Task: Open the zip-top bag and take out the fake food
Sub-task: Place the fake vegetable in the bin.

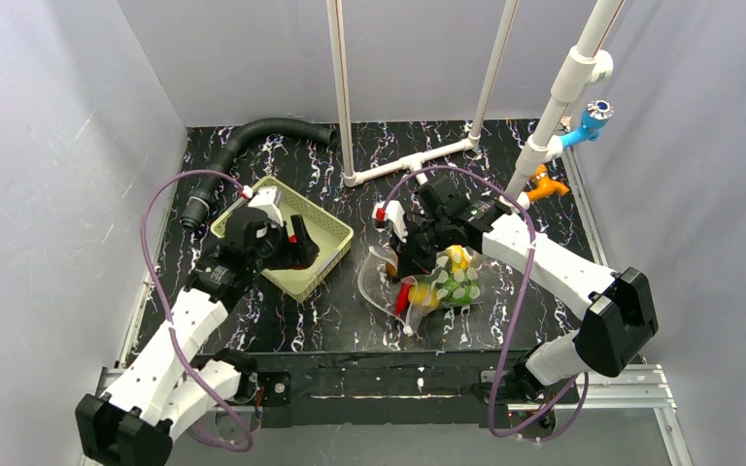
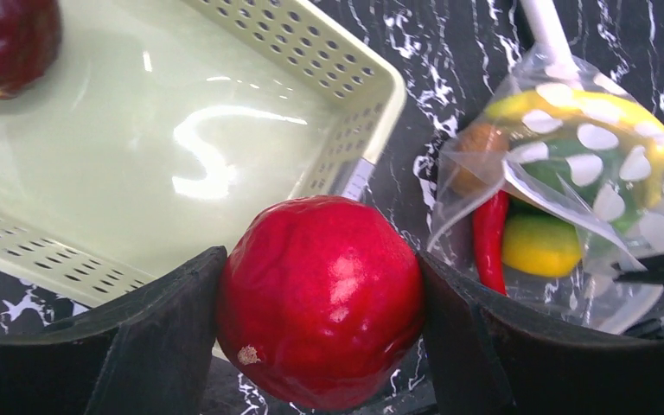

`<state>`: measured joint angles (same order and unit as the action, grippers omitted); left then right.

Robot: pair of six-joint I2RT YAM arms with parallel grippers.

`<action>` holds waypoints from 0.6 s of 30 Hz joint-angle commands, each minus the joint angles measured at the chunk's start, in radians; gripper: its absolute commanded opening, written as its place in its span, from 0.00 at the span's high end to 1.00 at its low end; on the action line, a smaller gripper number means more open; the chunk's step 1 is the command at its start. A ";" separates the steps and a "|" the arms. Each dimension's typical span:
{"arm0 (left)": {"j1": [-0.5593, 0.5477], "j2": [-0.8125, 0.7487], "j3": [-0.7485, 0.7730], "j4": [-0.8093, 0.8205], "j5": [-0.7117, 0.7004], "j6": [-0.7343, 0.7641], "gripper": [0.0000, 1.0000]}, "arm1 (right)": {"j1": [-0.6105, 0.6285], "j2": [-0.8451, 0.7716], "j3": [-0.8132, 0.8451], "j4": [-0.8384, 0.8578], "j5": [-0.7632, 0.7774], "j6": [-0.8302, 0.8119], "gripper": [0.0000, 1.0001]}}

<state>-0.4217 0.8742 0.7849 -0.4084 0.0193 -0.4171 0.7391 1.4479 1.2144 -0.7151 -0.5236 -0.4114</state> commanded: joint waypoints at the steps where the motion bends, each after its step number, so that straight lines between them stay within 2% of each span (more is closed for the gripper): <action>1: 0.110 0.058 0.009 0.044 0.097 0.029 1.00 | -0.006 -0.020 0.013 0.003 -0.012 -0.018 0.99; 7: 0.204 0.213 0.025 0.091 0.154 0.019 1.00 | -0.006 -0.015 0.013 0.002 -0.017 -0.024 0.99; 11: 0.226 0.327 0.058 0.065 0.133 -0.008 1.00 | -0.006 0.000 0.020 -0.002 -0.032 -0.026 0.99; 14: 0.231 0.392 0.075 0.053 0.111 -0.020 0.72 | -0.006 0.008 0.025 -0.005 -0.037 -0.027 0.99; 16: 0.232 0.411 0.082 0.056 0.112 -0.026 0.49 | -0.006 0.008 0.027 -0.006 -0.036 -0.027 0.99; 18: 0.232 0.416 0.090 0.062 0.105 -0.028 0.32 | -0.006 0.001 0.024 -0.006 -0.028 -0.029 0.99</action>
<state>-0.1970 1.2964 0.8272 -0.3367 0.1318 -0.4320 0.7391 1.4513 1.2148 -0.7158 -0.5312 -0.4236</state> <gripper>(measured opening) 0.719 0.023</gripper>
